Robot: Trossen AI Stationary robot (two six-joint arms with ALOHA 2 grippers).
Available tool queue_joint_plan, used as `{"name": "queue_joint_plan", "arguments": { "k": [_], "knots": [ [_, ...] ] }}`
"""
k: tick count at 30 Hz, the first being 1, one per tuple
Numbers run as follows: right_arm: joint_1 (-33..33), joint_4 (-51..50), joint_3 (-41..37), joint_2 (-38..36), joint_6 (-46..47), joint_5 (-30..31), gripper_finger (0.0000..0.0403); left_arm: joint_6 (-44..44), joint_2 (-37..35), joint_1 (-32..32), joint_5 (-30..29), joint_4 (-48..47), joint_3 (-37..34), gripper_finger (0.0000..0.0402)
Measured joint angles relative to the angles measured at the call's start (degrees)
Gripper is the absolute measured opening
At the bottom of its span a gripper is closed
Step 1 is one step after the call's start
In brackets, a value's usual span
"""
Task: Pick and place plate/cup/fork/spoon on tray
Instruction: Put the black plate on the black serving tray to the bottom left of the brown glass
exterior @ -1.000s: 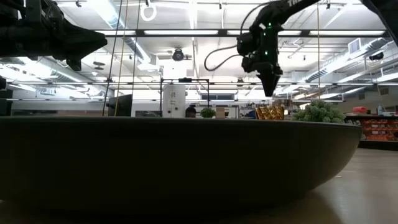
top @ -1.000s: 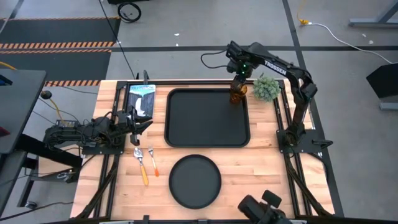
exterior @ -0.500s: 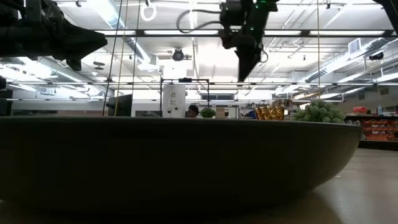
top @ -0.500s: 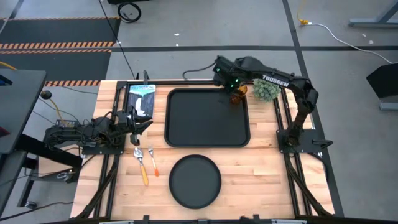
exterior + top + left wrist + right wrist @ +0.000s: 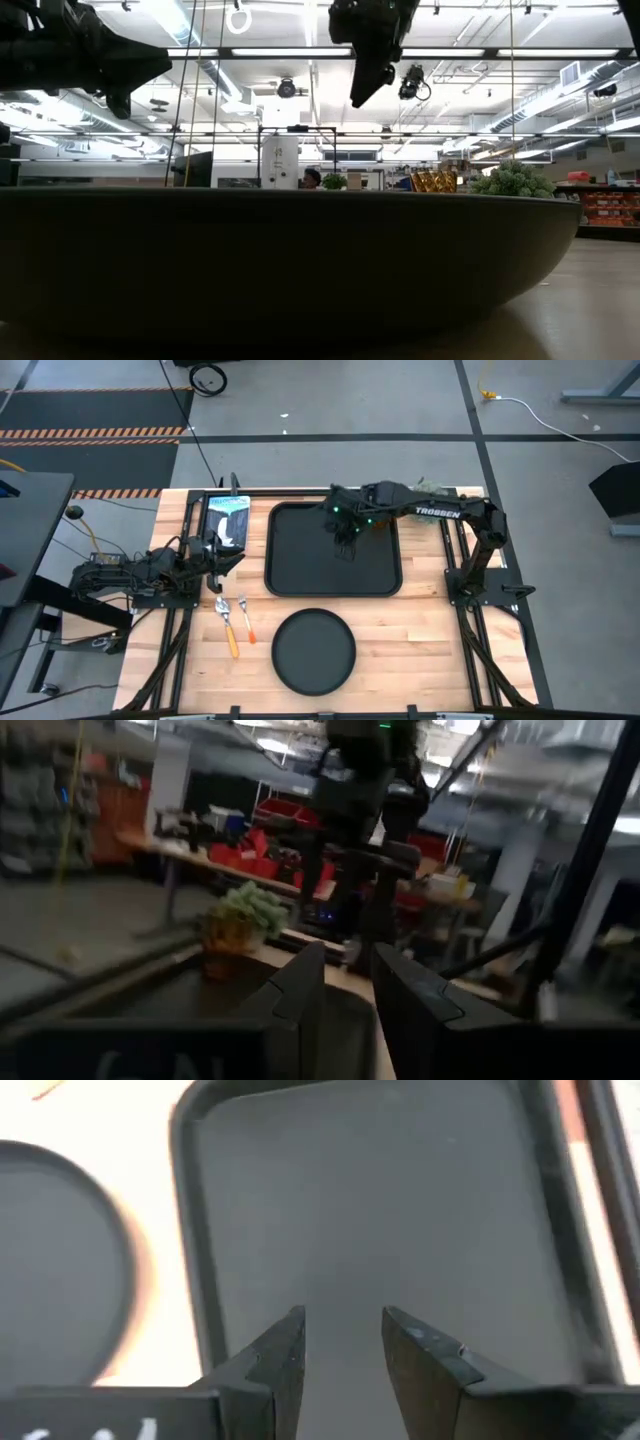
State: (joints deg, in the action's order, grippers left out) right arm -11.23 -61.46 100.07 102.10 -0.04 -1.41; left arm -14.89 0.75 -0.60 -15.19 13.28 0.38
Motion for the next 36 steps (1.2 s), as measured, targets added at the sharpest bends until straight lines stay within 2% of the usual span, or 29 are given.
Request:
{"name": "queue_joint_plan", "arguments": {
  "k": [3,12,22,30,36],
  "knots": [
    [2.6,2.2,-1.7,0.0,1.2,0.0,0.014,-4.0,0.0,0.0,0.0,0.0,0.0,0.0096],
    [9.5,8.6,-8.9,0.0,6.4,0.0,0.014,-5.8,0.0,0.0,0.2,0.1,0.0,0.0096],
    [16.5,16.2,-17.8,0.0,14.2,0.3,0.014,-8.8,0.0,0.0,11.3,-7.7,0.0,0.0096],
    [21.9,24.2,-24.8,0.0,20.3,3.6,0.014,-10.0,0.0,0.0,19.5,-9.4,0.0,0.0096],
    [24.9,30.8,-29.7,0.0,24.8,6.2,0.0139,-8.6,0.0,0.0,21.3,-9.3,0.0,0.0096]
  ]
}}
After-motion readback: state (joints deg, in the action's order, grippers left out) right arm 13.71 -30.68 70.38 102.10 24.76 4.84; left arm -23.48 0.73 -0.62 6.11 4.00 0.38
